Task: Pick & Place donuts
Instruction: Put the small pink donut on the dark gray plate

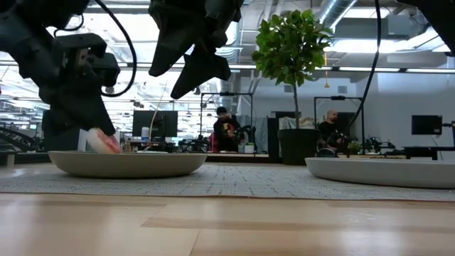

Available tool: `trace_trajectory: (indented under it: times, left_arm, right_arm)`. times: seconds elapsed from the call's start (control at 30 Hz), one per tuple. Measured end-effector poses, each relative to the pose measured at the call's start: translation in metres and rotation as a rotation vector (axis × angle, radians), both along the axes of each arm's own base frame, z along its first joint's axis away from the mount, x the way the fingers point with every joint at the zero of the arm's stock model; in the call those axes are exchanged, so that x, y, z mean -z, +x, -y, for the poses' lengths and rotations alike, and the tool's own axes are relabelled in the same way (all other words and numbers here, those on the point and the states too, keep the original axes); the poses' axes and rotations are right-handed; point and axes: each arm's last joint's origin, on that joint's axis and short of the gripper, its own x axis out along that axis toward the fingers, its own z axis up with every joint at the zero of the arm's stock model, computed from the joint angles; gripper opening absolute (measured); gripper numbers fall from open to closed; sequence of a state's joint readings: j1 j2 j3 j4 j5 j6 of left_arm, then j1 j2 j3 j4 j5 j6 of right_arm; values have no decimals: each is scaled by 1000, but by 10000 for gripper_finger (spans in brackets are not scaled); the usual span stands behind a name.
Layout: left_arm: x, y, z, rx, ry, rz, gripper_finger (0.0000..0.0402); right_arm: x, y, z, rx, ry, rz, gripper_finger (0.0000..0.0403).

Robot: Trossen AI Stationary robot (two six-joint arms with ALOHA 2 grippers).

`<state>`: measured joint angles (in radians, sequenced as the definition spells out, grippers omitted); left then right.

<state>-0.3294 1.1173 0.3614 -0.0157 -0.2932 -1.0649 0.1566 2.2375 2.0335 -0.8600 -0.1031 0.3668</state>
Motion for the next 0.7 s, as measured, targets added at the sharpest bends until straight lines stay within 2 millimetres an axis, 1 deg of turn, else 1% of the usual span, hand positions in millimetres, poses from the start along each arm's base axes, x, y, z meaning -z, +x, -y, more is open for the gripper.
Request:
trace_trajectory:
  times: [0.1,0.23,0.3,0.43,0.53,0.7]
  left_arm:
    - [8,5,2,19,9,-27,28]
    - [19,7,3,22,22,-85,28]
    - [22,7,4,52,22,-105,28]
    - [23,7,5,124,26,-121,28]
    - [23,7,5,132,30,-122,29]
    - [23,7,5,133,25,-124,51]
  right_arm:
    - [0,0,0,-1,0,0,239]
    - [0,0,0,-1,2,-1,239]
    - [0,0,0,-1,2,-1,239]
    - [0,0,0,-1,2,-1,239]
    - [0,0,0,-1,2,-1,239]
    - [0,0,-1,-2,2,-1,239]
